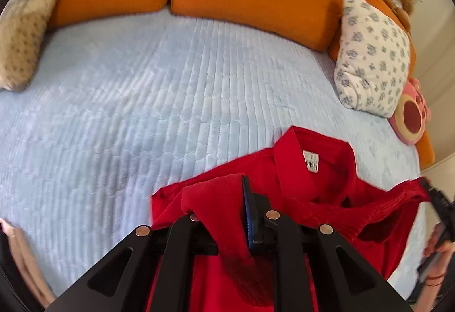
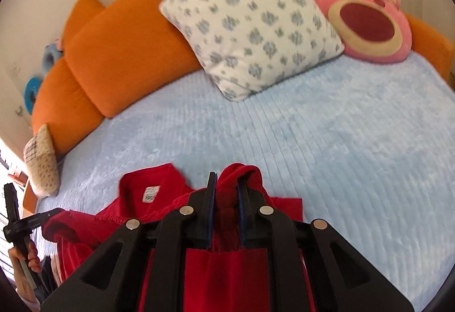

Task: Fold large clothes

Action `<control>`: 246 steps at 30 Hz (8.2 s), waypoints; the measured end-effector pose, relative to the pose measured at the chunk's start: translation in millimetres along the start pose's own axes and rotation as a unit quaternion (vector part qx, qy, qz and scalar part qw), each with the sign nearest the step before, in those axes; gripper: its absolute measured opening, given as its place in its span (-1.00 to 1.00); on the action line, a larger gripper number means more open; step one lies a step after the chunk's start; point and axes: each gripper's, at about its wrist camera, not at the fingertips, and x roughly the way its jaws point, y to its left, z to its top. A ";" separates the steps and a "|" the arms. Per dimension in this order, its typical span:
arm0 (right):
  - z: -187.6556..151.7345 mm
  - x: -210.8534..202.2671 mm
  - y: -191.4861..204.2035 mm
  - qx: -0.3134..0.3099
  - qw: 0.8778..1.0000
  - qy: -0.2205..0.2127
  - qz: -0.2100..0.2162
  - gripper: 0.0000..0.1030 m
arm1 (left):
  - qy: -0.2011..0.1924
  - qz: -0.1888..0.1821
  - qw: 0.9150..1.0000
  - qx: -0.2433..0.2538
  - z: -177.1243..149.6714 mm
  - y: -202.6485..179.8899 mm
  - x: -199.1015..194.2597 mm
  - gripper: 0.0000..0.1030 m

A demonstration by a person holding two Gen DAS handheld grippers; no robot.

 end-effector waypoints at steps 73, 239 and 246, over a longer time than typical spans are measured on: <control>-109.4 102.1 145.7 -0.505 0.858 0.073 0.063 -0.56 | -0.048 0.026 0.906 0.419 -71.3 -142.9 79.9 0.84; -218.5 8.5 150.2 -0.156 0.986 -0.031 0.054 -0.62 | -0.047 -0.185 0.953 -0.234 -155.2 87.0 5.0 -0.38; -263.1 49.1 108.4 -0.070 0.997 0.010 0.043 -0.67 | -0.078 -0.188 0.965 -0.165 -128.7 40.7 -32.9 -0.49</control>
